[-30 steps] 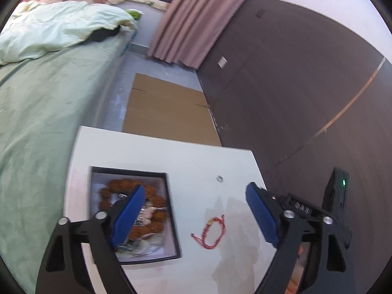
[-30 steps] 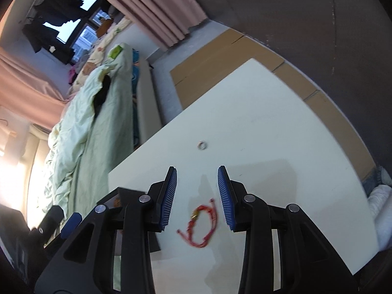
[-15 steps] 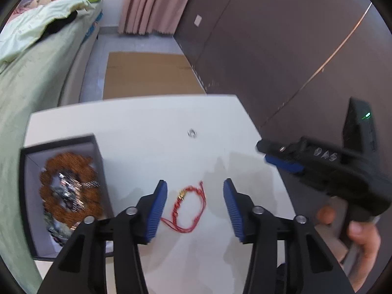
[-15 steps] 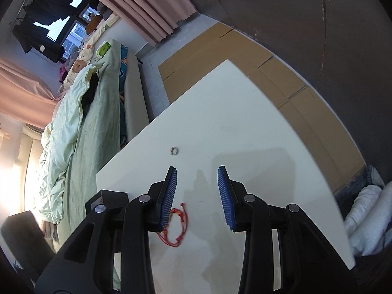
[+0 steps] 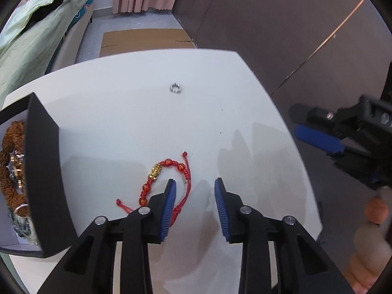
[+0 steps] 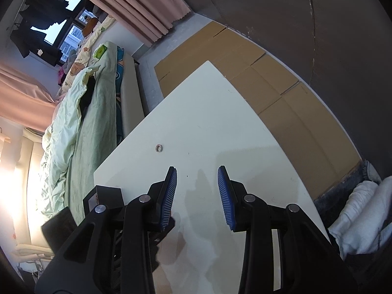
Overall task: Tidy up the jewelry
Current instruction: 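Close the left tool on the red string bracelet with gold bead, then close the right tool on the small silver ring while the left tool holds the red bracelet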
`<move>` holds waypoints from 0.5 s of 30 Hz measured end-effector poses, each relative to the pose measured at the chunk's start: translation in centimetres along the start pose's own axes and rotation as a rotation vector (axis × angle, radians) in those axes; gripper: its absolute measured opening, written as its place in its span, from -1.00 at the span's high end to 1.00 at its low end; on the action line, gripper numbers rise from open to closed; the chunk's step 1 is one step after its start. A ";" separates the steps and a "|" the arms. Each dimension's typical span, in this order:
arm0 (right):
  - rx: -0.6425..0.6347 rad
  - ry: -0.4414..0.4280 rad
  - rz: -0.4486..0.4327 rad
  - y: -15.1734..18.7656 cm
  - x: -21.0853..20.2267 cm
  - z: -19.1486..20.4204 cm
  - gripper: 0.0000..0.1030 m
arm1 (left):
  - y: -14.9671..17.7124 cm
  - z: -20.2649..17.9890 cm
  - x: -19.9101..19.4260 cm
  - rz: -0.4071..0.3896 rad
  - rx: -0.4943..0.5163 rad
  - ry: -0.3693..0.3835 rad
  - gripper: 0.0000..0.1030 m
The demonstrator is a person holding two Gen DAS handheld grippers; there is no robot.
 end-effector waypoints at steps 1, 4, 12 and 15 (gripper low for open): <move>-0.003 0.003 0.002 0.0 0.2 0.1 0.31 | 0.0 -0.1 0.1 -0.010 0.022 -0.022 0.64; -0.026 0.006 0.011 0.2 0.9 0.8 0.31 | -0.1 0.3 0.3 -0.014 0.007 -0.023 1.00; -0.149 0.013 0.019 0.8 3.8 4.3 0.31 | -3.4 2.2 -2.6 -0.123 -0.028 -0.025 1.00; -0.171 0.026 0.017 0.8 4.9 5.1 0.31 | -4.6 3.5 -4.0 -0.156 -0.065 -0.020 1.00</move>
Point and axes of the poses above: each gripper's, at about its wrist camera, not at the fingertips, and x roughly the way its jaws point, z to its left, y to its underside, the point moved 5 cm from there along x, roughly the way its jaws point, and after that the axes turned 11 degrees about -z, right-handed, at the moved point
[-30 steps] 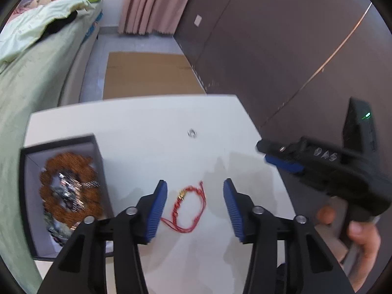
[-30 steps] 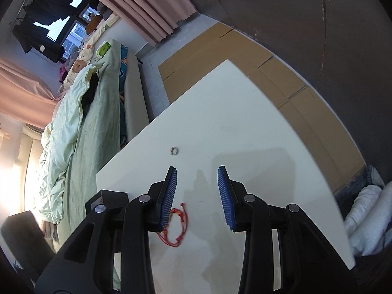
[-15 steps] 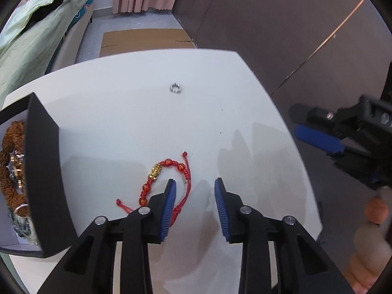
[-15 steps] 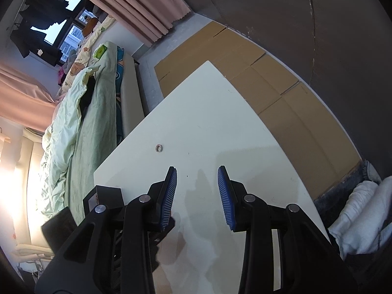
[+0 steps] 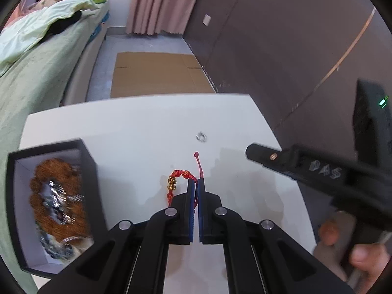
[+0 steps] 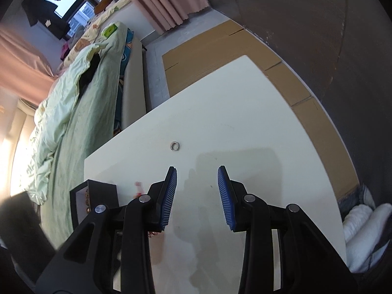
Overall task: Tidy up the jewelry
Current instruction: 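Close the right tool on the small silver ring while the left tool holds the red bracelet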
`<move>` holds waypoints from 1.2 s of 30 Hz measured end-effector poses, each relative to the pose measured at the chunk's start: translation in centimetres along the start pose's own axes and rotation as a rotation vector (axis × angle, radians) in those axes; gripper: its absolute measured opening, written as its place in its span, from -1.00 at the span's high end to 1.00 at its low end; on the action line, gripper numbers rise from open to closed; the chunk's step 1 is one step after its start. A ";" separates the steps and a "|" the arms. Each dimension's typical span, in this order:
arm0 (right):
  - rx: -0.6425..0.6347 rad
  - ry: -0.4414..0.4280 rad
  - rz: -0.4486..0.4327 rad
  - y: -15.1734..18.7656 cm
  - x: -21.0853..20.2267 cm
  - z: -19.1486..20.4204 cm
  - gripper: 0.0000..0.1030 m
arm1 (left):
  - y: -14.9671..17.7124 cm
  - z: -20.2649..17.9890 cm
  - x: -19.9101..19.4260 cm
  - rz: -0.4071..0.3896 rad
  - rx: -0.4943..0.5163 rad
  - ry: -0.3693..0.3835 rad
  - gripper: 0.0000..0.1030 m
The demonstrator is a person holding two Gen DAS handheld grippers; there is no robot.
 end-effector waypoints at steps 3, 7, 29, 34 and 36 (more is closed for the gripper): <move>-0.011 0.009 -0.006 -0.3 1.1 0.6 0.31 | -1.0 0.8 -0.9 -0.023 -0.023 0.009 1.00; -0.033 0.021 -0.007 -0.8 2.6 1.5 0.31 | -2.6 2.1 -2.1 -0.057 -0.049 0.019 1.00; -0.311 0.251 -0.058 0.4 7.9 5.3 0.74 | -7.2 9.4 -9.3 -0.224 -0.250 0.063 1.00; -0.246 0.189 -0.048 0.5 6.8 5.7 0.74 | -7.2 10.4 -10.6 -0.239 -0.260 0.051 1.00; -0.232 0.162 -0.081 0.1 5.6 6.2 0.74 | -7.1 10.5 -10.9 -0.240 -0.261 0.049 1.00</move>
Point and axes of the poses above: each gripper's, at about its wrist camera, not at the fingertips, and x roughly the way its jaws point, z to its left, y to its underside, the point moved 5 cm from there along x, roughly the way its jaws point, and after that the axes turned 11 degrees about -z, right-handed, at the moved point
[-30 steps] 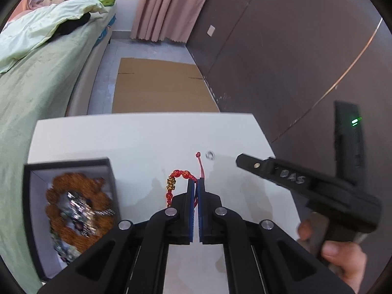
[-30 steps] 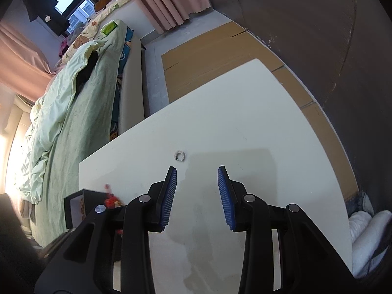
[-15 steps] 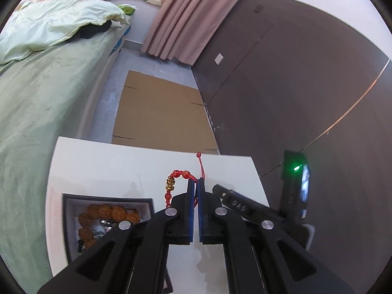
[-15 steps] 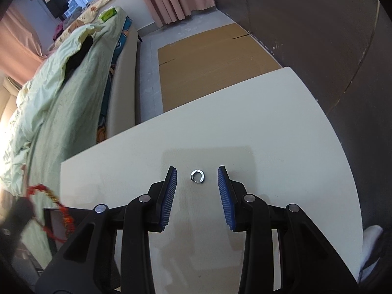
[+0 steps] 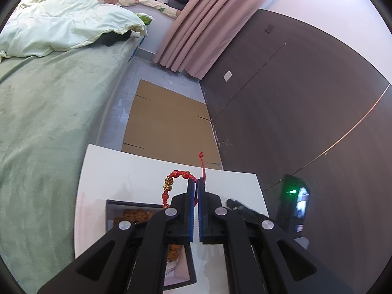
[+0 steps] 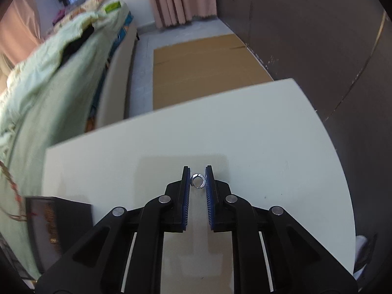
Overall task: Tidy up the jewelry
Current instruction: 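Close the right tool on the small silver ring while the left tool holds the red bracelet, then move both tools over the box and open them to drop bracelet and ring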
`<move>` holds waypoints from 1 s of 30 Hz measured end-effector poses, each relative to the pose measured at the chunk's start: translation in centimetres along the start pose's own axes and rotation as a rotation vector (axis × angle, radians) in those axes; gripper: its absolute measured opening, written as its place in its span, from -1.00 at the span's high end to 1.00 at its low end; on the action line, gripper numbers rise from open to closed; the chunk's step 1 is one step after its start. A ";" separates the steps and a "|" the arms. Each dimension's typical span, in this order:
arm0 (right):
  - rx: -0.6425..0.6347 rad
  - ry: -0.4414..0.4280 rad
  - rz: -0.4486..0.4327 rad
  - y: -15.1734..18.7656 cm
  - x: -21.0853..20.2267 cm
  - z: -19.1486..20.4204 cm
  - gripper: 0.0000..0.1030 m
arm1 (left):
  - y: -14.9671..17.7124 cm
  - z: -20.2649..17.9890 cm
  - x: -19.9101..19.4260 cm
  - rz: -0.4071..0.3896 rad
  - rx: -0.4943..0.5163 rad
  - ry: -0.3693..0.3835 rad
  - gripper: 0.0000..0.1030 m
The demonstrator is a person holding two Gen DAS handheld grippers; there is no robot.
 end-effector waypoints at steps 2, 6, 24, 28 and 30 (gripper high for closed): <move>0.007 -0.023 -0.027 -0.4 -1.2 0.4 0.74 | 0.1 0.2 -0.4 0.001 0.001 -0.003 1.00; -0.005 -0.051 -0.062 -0.7 -2.8 1.2 0.74 | 0.5 0.5 -1.1 0.006 0.007 -0.012 1.00; 0.029 -0.303 -0.113 1.9 -9.0 4.8 0.74 | 3.4 2.5 -4.0 0.018 0.017 -0.123 -0.49; 0.037 -0.382 -0.116 2.5 -10.2 6.7 0.74 | 3.4 3.2 -5.5 -0.016 0.025 -0.153 -0.84; 0.043 -0.411 -0.114 2.7 -10.2 7.8 0.74 | 3.2 3.7 -6.1 -0.032 0.018 -0.167 -0.83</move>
Point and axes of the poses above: each gripper's, at about its wrist camera, not at the fingertips, and x roughly the way its jaws point, z to its left, y to its underside, the point moved 5 cm from there along x, roughly the way its jaws point, and after that the axes turned 11 degrees about -z, right-handed, at the moved point
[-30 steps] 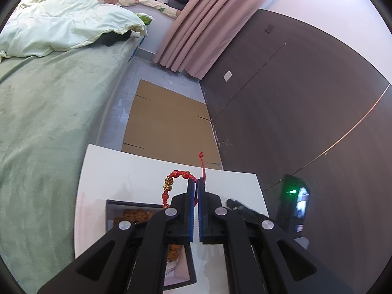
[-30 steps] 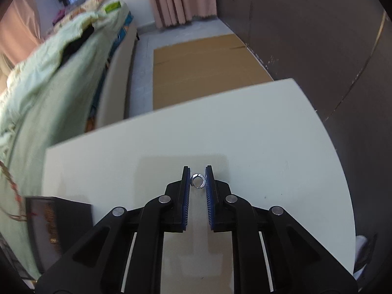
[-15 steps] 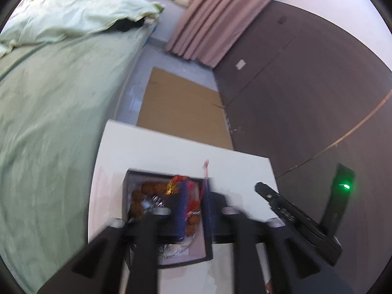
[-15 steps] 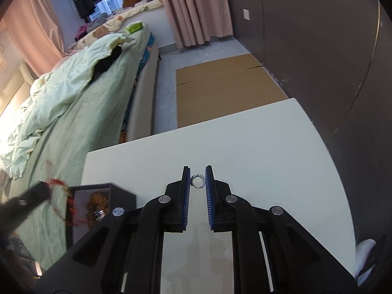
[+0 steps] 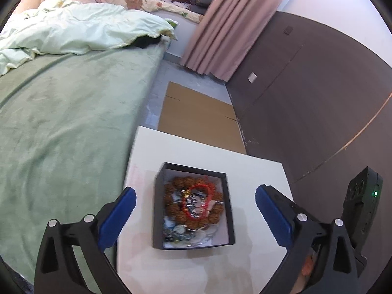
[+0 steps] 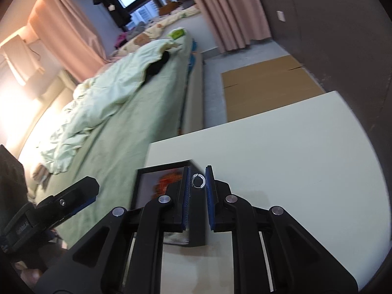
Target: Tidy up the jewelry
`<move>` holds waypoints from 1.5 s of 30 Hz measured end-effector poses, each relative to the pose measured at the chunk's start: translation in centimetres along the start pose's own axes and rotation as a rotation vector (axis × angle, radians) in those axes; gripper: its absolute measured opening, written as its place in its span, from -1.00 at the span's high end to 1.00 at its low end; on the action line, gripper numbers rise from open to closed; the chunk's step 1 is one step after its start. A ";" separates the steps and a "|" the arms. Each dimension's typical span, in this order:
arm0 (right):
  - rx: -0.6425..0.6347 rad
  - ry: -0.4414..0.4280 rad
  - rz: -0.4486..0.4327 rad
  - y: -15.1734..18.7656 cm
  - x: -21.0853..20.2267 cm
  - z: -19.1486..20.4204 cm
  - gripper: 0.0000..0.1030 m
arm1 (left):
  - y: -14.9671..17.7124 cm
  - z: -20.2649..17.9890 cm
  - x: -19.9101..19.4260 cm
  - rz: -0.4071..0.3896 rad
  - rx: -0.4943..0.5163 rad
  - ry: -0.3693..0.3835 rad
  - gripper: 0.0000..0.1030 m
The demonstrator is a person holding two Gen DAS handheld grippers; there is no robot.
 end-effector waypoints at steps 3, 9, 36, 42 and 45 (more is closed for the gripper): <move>0.024 -0.032 0.001 0.4 0.4 0.9 0.74 | -0.2 1.5 -0.8 -0.011 -0.029 -0.021 -0.84; 0.071 -0.144 0.027 0.8 1.4 2.8 0.72 | -0.7 3.9 -1.8 -0.020 -0.056 -0.078 -0.84; -0.017 -0.030 -0.049 0.8 -7.5 -0.8 -0.70 | 0.3 -0.7 -6.1 -0.106 0.178 -0.028 -0.84; -0.108 0.006 -0.068 1.6 -10.0 -0.9 -0.90 | 1.0 -1.0 -7.7 -0.122 0.199 0.005 -0.84; -0.140 0.037 -0.077 2.2 -11.2 -1.3 -0.90 | 1.7 -1.4 -8.4 -0.136 0.233 -0.007 -0.84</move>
Point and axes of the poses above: each gripper's, at about its wrist camera, not at the fingertips, and x roughly the way its jaws point, z to its left, y to its underside, the point moved 5 cm from there along x, roughly the way its jaws point, and after that the axes turned 11 degrees about -z, right-handed, at the moved point
